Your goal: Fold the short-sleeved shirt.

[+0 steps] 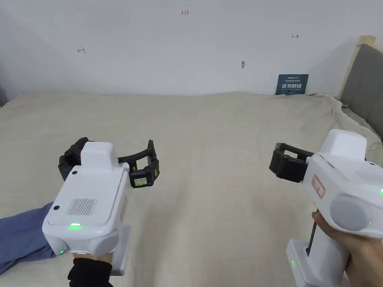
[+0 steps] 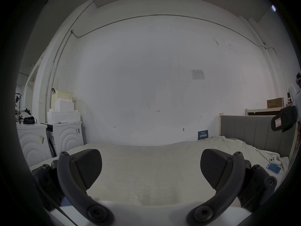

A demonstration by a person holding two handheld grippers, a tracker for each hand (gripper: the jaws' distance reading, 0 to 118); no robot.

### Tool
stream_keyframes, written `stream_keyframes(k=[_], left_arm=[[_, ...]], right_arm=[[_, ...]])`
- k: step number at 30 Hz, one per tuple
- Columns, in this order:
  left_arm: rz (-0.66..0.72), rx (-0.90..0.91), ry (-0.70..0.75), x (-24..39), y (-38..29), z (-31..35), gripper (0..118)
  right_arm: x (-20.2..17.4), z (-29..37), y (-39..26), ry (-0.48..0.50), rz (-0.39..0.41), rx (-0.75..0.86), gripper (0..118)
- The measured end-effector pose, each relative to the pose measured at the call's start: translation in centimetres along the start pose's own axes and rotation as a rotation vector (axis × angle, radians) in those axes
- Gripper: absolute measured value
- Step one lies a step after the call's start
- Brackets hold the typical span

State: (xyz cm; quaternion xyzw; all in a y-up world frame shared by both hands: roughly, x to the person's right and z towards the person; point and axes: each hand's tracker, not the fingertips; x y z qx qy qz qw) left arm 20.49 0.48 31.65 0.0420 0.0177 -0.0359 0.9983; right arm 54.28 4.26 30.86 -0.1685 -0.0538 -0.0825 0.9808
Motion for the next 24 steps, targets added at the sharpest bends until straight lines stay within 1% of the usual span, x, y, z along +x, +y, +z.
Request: stream_keyframes(k=[2, 4, 7, 10, 12, 14, 18, 22, 23, 24], left_arm=[[0.0, 0.003, -0.001, -0.1, 0.1, 0.1, 118], [0.002, 0.006, 0.001, -0.2, 0.1, 0.2, 118], [0.011, 0.008, 0.004, -0.4, 0.2, 0.2, 118], [0.012, 0.007, 0.006, -0.5, 0.2, 0.1, 118], [0.012, 0.007, 0.007, -0.5, 0.2, 0.1, 118], [0.012, 0.008, 0.008, -0.5, 0.3, 0.1, 118], [0.011, 0.008, 0.006, -0.5, 0.2, 0.1, 118], [0.008, 0.007, 0.004, -0.5, 0.2, 0.1, 118], [0.008, 0.007, 0.004, -0.5, 0.2, 0.1, 118], [0.007, 0.007, 0.004, -0.5, 0.2, 0.2, 118]], right_arm=[[0.0, -0.5, 0.5, -0.041, -0.04, -0.103, 117], [0.3, -1.2, 0.8, -0.049, -0.076, -0.196, 117], [0.3, -1.4, 1.1, -0.047, -0.096, -0.252, 117], [0.0, -1.1, 0.9, -0.048, -0.084, -0.237, 117], [-0.1, -0.8, 0.8, -0.023, -0.066, -0.185, 117], [-0.3, -0.7, 0.8, -0.034, -0.051, -0.197, 117], [-0.3, -0.8, 0.8, -0.004, -0.05, -0.186, 116], [-0.3, -0.9, 0.8, 0.007, -0.073, -0.195, 116], [-0.4, -0.9, 0.8, 0.009, -0.07, -0.19, 116], [-0.5, -0.8, 0.8, 0.015, -0.051, -0.179, 116]])
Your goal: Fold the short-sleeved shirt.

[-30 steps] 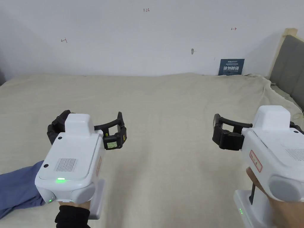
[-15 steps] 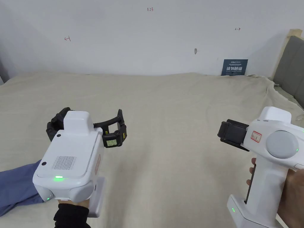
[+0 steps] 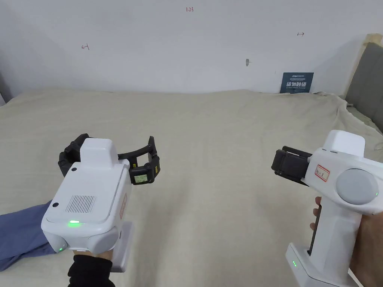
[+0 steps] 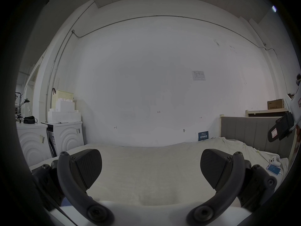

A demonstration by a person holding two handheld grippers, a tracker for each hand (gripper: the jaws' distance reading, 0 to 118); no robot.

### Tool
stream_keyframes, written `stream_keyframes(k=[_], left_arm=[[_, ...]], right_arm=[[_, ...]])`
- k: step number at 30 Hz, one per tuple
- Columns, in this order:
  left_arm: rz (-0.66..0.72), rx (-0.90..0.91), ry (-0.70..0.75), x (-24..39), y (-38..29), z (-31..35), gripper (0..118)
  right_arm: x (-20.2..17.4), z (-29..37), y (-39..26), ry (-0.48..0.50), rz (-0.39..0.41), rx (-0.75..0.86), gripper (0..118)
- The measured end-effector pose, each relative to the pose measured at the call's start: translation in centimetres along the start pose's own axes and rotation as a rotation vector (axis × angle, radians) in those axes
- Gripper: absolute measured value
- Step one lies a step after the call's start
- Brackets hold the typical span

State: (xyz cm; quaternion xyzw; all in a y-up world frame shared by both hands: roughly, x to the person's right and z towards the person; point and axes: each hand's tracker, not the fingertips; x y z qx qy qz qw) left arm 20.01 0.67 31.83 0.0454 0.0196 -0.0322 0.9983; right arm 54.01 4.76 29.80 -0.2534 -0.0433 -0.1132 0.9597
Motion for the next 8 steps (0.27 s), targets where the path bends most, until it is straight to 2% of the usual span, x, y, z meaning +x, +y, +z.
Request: stream_keyframes(k=[3, 5, 8], left_arm=[[0.002, -0.001, 0.0, -0.02, -0.03, -0.02, 118], [0.003, 0.001, 0.001, -0.05, -0.02, -0.02, 118], [0.003, 0.004, 0.003, -0.05, 0.03, -0.02, 118]], right_arm=[[-0.22, -0.04, -0.25, -0.016, 0.077, 0.062, 116], [-0.36, 0.07, -0.46, -0.027, 0.091, 0.098, 116], [-0.17, 0.39, -0.84, 0.026, 0.116, 0.176, 116]])
